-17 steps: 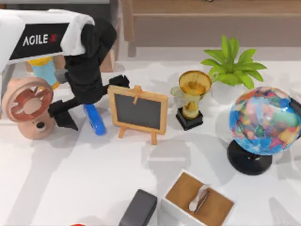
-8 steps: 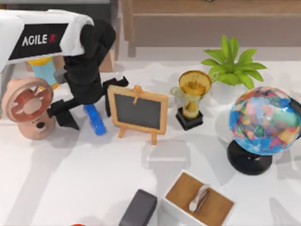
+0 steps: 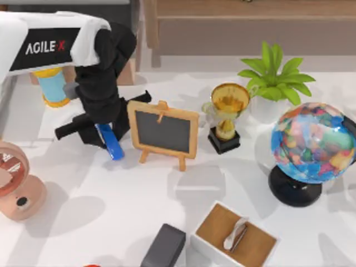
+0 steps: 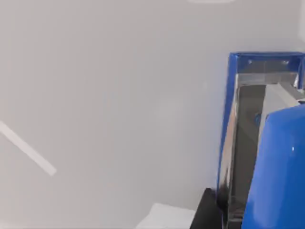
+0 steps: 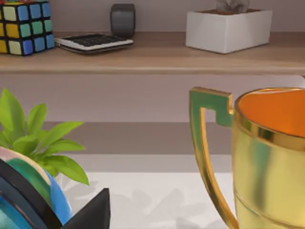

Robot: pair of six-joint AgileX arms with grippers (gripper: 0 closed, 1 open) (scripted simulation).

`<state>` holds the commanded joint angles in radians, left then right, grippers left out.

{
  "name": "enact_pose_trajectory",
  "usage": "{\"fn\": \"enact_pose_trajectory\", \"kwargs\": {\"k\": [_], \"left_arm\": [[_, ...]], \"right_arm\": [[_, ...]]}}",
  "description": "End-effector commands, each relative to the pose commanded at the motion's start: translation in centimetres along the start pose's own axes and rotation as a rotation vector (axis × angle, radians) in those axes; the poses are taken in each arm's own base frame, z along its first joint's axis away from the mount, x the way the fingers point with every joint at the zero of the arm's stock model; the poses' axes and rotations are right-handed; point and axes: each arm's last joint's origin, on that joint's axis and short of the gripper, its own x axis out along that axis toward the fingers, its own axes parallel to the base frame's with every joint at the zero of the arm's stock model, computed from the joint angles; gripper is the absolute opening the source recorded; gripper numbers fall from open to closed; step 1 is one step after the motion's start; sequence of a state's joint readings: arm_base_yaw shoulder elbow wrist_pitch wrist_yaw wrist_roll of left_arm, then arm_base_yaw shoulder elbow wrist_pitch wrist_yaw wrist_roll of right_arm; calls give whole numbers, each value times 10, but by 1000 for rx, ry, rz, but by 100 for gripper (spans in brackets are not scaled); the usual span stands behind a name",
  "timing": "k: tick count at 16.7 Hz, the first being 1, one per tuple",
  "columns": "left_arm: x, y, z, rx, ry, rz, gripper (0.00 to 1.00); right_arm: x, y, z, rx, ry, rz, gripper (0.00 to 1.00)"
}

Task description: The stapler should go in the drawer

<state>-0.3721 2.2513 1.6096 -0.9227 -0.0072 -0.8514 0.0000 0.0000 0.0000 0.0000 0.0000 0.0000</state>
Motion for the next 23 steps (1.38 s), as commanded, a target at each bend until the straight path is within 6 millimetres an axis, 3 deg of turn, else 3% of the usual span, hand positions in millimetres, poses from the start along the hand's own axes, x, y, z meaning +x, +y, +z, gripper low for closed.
{"fn": "enact_pose_trajectory", "kwargs": {"k": [6,11,20,23], "left_arm": [[0,0,0,0,0,0,0],[-13,-2,2,8,7,-18,0],[-87,-14,-6,133,-60,-150,0],[-72,-14,-5,89,-51,-120,0]], "right_arm": [[0,0,0,0,0,0,100],[0,0,0,0,0,0,100],[0,0,0,0,0,0,100],[0,0,0,0,0,0,100]]}}
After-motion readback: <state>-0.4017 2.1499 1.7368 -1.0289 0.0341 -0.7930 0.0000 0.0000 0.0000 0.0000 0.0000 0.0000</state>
